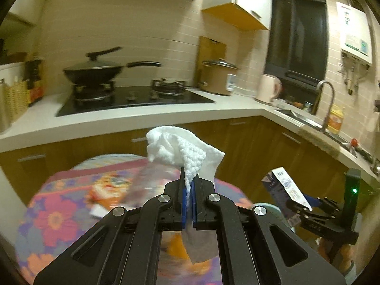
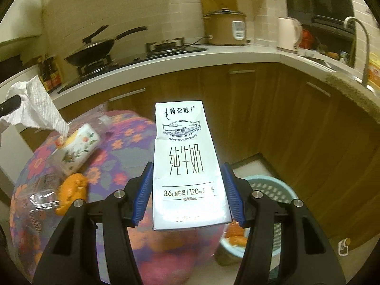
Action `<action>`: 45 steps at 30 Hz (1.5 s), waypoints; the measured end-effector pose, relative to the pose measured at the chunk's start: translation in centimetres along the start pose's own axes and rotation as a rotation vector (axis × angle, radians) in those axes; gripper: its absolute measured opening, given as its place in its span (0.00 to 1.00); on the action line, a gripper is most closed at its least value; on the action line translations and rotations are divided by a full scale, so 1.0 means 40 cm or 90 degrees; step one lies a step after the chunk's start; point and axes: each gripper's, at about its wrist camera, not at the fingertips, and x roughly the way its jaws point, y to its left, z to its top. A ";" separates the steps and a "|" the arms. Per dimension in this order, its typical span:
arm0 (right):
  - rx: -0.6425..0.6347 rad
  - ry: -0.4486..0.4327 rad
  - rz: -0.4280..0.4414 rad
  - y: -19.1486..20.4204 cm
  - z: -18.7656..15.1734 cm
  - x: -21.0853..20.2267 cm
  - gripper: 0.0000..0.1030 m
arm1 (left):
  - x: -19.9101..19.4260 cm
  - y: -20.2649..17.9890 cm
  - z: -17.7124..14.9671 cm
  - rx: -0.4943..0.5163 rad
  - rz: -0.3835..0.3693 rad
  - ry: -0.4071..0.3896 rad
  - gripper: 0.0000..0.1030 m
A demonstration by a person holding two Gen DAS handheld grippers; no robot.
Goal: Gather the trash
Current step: 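Lift and carry the tissue and milk carton over the blue basket, then open both grippers above the basket to release the carton and tissue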
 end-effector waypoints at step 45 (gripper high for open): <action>0.093 0.157 -0.080 -0.577 -0.323 0.351 0.53 | 0.706 -0.666 -0.547 0.033 0.017 0.245 0.03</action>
